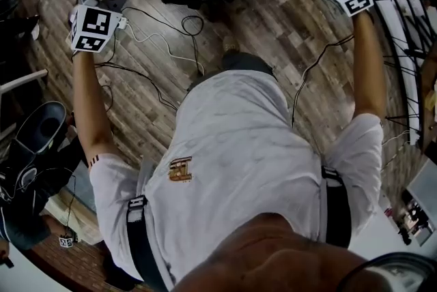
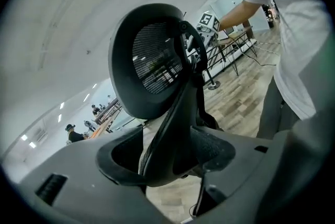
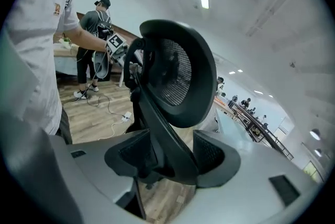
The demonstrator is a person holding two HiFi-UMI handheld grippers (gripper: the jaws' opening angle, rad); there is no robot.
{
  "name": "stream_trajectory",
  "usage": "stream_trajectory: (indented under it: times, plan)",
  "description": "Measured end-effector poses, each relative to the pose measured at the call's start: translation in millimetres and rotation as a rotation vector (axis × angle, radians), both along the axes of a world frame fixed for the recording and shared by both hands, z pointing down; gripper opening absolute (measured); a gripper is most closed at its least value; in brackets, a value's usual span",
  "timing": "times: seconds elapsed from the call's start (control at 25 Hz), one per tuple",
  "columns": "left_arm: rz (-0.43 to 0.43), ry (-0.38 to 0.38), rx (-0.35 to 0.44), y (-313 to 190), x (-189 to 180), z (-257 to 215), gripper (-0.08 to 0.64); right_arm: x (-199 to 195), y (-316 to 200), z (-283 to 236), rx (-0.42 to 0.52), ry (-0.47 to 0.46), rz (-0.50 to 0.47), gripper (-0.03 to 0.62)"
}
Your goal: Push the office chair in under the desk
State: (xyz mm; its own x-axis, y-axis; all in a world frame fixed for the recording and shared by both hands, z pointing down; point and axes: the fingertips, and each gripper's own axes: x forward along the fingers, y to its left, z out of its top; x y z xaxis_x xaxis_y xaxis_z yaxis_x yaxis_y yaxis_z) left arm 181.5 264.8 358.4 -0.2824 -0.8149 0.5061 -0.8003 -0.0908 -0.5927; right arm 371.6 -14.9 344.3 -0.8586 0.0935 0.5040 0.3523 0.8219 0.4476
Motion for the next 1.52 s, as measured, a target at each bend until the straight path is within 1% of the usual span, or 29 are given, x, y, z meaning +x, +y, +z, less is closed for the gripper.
stream_trajectory:
  times: [0.2, 0.36, 0.48, 0.56, 0.64, 0.76, 0.92, 1.12, 1.16, 1.32, 1.52]
  plan:
    - [0.027, 0.015, -0.078, -6.0, -15.5, 13.7, 0.288, -17.4, -17.0, 18.0, 0.049, 0.100, -0.061, 0.241]
    - [0.055, 0.023, -0.125, -9.1, -24.6, 22.2, 0.288, -28.0, -16.4, 28.0, 0.044, 0.177, -0.143, 0.242]
    - [0.071, 0.023, -0.147, -15.6, -28.5, 23.9, 0.288, -31.3, -16.4, 32.1, 0.032, 0.230, -0.198, 0.241]
    - [0.084, 0.022, -0.156, -21.2, -29.7, 24.0, 0.287, -32.8, -19.3, 34.6, 0.041, 0.254, -0.223, 0.241]
    - [0.096, 0.023, -0.164, -25.0, -29.2, 25.5, 0.281, -33.1, -21.7, 35.7, 0.049, 0.266, -0.246, 0.241]
    - [0.112, 0.017, -0.176, -27.3, -29.1, 28.6, 0.250, -34.6, -23.2, 37.0, 0.047, 0.282, -0.279, 0.241]
    - [0.132, -0.004, -0.192, -31.4, -33.1, 33.6, 0.233, -39.7, -25.0, 42.9, 0.029, 0.311, -0.352, 0.238]
    - [0.165, -0.042, -0.238, -29.7, -36.4, 37.6, 0.198, -41.2, -19.8, 45.9, 0.094, 0.337, -0.476, 0.167]
    - [0.172, -0.043, -0.248, -30.5, -35.8, 37.1, 0.193, -40.8, -20.6, 45.2, 0.102, 0.341, -0.493, 0.161]
    - [0.184, -0.035, -0.276, -35.2, -36.5, 38.1, 0.179, -44.8, -26.4, 44.4, 0.117, 0.333, -0.532, 0.149]
    - [0.156, -0.032, -0.280, -49.2, -55.4, 43.2, 0.179, -67.0, -43.6, 49.6, 0.133, 0.305, -0.550, 0.146]
